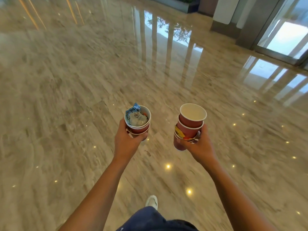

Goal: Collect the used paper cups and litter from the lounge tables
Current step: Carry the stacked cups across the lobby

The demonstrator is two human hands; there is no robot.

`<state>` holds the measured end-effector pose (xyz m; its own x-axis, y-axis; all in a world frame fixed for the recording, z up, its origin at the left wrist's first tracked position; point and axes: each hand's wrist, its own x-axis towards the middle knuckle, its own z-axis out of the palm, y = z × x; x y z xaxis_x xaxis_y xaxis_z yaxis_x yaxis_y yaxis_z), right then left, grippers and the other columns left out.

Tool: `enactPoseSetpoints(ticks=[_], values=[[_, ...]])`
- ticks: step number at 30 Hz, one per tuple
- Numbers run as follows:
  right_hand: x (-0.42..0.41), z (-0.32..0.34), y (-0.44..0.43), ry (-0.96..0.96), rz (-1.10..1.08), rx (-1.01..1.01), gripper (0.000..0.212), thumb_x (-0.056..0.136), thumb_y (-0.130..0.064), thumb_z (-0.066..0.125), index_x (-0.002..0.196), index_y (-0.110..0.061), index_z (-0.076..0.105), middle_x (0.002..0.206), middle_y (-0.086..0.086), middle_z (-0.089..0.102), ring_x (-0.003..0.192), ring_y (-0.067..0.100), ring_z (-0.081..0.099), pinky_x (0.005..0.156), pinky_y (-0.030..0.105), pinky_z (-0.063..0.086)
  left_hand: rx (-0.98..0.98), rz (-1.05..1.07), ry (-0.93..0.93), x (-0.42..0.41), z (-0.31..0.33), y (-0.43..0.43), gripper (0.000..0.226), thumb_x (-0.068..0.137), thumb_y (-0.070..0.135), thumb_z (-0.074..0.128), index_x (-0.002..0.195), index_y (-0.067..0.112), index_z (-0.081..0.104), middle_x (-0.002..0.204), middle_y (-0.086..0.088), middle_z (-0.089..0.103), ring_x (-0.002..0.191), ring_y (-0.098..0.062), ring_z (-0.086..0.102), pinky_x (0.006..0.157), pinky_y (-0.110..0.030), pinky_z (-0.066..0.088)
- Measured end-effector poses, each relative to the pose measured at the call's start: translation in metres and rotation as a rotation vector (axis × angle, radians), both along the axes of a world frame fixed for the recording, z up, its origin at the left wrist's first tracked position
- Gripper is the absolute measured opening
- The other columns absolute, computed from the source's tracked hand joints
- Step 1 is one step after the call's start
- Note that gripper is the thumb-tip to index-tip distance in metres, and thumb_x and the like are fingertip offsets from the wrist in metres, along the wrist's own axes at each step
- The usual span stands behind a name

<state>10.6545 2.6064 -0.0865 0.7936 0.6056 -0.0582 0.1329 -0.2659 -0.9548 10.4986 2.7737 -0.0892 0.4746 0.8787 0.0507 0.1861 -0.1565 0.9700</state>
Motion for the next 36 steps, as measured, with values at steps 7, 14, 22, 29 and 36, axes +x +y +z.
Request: enactPoseSetpoints(ticks=[7,14,22,29,36], values=[[0.086,0.006,0.092,0.009,-0.024,0.019,0.083,0.065,-0.018,0.084,0.127,-0.039,0.034,0.113,-0.020,0.054,0.101,-0.006,0.055,0.080,0.022,0.048,-0.012,-0.023,-0.007,0.084,0.008,0.096,0.070,0.063,0.010,0.087,0.113,0.042,0.049,0.110,0.016,0.062,0.104,-0.003,0.059,0.086,-0.021,0.047],[0.188,-0.006,0.175,0.008,-0.029,0.013,0.085,0.063,-0.023,0.085,0.132,-0.033,0.037,0.120,-0.013,0.056,0.104,0.001,0.057,0.083,0.027,0.050,-0.010,-0.022,0.004,0.185,0.000,0.176,0.070,0.063,0.008,0.086,0.117,0.034,0.051,0.109,0.015,0.062,0.101,-0.001,0.059,0.083,-0.018,0.048],[0.329,0.002,0.263,0.014,-0.020,0.018,0.085,0.066,-0.018,0.085,0.134,-0.031,0.036,0.119,-0.012,0.056,0.108,0.007,0.057,0.087,0.031,0.050,-0.009,-0.017,0.002,0.324,0.011,0.260,0.069,0.065,0.007,0.085,0.116,0.035,0.049,0.107,0.020,0.060,0.097,0.006,0.057,0.078,-0.009,0.046],[0.424,0.010,0.332,-0.004,0.005,0.012,0.085,0.066,-0.014,0.084,0.134,-0.027,0.035,0.120,-0.009,0.054,0.111,0.012,0.057,0.085,0.028,0.049,-0.012,-0.006,-0.014,0.422,0.018,0.326,0.070,0.064,0.006,0.085,0.111,0.042,0.047,0.107,0.021,0.060,0.093,0.014,0.056,0.077,-0.007,0.046],[0.518,0.002,0.409,-0.008,-0.028,0.011,0.087,0.065,-0.018,0.085,0.135,-0.029,0.036,0.123,-0.010,0.056,0.109,0.009,0.058,0.088,0.034,0.052,-0.004,-0.045,-0.008,0.519,0.010,0.410,0.071,0.063,0.005,0.085,0.116,0.035,0.048,0.106,0.021,0.059,0.095,0.006,0.057,0.075,-0.006,0.046]])
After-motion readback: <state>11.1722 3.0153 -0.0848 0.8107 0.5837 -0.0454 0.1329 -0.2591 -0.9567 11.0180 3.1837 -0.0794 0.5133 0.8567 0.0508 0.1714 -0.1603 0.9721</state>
